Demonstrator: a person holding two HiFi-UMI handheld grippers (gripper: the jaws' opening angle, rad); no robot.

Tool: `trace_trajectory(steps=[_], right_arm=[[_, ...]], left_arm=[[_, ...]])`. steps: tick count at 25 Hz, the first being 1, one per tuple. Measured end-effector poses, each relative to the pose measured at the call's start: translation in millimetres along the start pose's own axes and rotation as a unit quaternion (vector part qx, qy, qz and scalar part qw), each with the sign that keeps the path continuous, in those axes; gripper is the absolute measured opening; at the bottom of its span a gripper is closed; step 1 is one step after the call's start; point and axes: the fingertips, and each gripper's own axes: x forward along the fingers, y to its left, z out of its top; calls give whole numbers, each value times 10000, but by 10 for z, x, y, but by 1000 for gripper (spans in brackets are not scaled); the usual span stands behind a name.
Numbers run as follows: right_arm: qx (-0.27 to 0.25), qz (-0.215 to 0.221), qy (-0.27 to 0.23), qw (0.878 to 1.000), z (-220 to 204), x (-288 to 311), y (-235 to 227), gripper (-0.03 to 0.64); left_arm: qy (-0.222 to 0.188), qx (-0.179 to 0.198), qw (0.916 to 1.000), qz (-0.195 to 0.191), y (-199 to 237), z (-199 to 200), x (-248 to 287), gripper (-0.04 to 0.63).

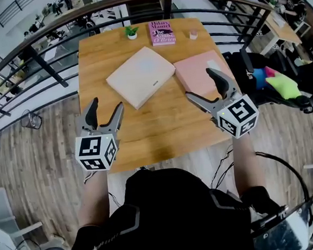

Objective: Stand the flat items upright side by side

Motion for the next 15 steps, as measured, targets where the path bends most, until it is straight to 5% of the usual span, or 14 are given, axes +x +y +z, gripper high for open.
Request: trace_trajectory(steps=[10, 15], right_arm=[[-240, 455, 963, 9940, -413, 738, -178, 419], [-611, 852, 1418, 9843, -845, 1062, -417, 420]], left_arm=[[425, -50, 9968, -671, 219, -411, 403, 345], [747, -149, 9954, -576, 66, -698, 684, 345]])
